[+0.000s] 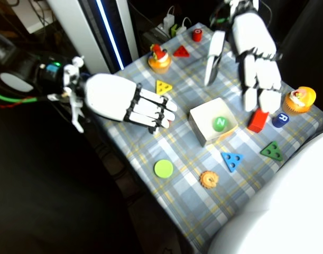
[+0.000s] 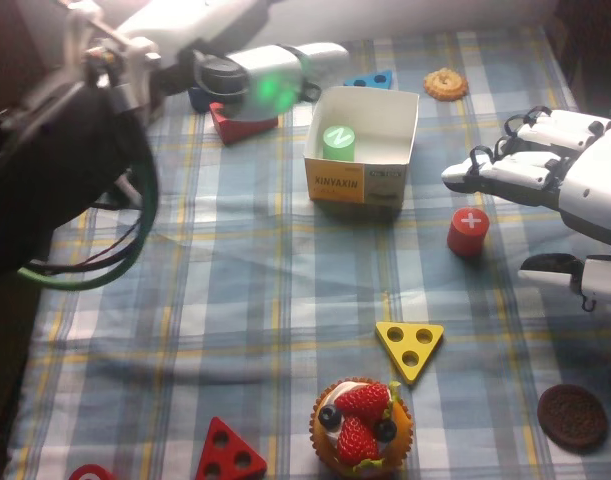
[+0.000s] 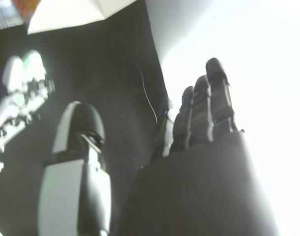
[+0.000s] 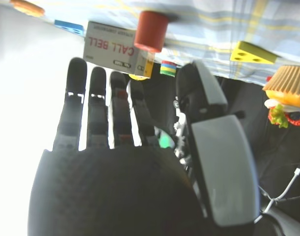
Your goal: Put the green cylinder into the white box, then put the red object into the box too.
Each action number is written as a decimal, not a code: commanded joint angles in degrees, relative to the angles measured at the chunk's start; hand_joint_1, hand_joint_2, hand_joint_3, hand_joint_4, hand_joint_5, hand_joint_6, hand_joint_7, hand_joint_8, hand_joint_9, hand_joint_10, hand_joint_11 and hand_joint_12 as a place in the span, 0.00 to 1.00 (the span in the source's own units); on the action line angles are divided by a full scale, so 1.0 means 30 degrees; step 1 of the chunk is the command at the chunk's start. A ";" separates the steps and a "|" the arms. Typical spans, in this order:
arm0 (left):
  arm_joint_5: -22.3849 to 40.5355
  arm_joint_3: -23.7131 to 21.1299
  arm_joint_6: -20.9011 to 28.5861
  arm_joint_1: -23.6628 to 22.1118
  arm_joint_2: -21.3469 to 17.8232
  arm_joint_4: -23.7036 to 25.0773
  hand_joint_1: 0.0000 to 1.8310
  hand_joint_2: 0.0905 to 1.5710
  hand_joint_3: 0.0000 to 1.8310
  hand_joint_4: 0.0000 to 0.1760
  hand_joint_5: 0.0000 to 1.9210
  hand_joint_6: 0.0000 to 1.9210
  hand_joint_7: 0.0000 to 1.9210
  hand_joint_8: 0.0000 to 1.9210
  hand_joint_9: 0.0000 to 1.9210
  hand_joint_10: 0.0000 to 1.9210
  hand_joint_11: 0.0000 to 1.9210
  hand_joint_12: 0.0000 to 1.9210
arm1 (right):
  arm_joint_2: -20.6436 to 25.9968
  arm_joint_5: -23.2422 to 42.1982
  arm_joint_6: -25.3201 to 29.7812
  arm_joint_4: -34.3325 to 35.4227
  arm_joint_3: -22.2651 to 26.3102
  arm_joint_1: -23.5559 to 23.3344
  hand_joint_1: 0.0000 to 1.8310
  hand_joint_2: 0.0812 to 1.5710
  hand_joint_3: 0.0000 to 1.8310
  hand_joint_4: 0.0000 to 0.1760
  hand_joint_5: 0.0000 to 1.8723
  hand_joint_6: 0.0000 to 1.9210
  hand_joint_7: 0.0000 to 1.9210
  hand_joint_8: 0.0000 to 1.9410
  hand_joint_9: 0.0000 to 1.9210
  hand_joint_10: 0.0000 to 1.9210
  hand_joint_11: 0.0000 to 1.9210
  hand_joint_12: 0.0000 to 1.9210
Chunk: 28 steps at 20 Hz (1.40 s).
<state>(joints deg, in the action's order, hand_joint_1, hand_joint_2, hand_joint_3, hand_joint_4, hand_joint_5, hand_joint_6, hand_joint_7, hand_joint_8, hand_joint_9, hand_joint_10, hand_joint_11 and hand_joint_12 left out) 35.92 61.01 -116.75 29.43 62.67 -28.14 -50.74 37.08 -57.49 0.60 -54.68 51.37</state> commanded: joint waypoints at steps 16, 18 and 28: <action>0.6752 -0.2626 0.0265 0.2111 -0.1667 0.1340 0.30 0.88 0.00 0.32 0.13 0.00 0.12 0.00 0.06 0.02 0.00 0.26 | -0.2513 -0.0252 0.0051 0.0063 -0.2134 -0.1497 0.61 0.80 0.00 0.00 0.30 0.65 0.38 0.67 0.14 0.74 0.00 0.97; 0.6808 -0.2653 0.0268 0.2274 -0.1757 0.1185 0.29 0.89 0.00 0.34 0.13 0.00 0.11 0.00 0.06 0.01 0.00 0.26 | -0.2540 -0.0215 0.0051 0.0061 -0.2146 -0.1682 0.64 0.80 0.00 0.00 0.36 0.66 0.40 0.81 0.19 0.87 0.01 1.00; 0.7919 -0.3331 0.0278 0.3698 -0.2416 0.0354 0.27 0.88 0.00 0.45 0.13 0.00 0.09 0.00 0.05 0.01 0.00 0.22 | -0.1075 0.1792 0.0853 -0.2124 -0.1552 -0.4845 0.64 0.79 0.00 0.00 0.39 0.65 0.39 0.81 0.23 0.93 0.08 1.00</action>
<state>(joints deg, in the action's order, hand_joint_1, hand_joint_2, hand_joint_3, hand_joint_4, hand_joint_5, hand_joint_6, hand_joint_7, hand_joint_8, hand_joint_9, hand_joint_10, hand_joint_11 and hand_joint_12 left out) 52.51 51.22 -116.20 41.08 55.68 -29.58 -54.17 35.92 -54.92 -6.52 -59.37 36.99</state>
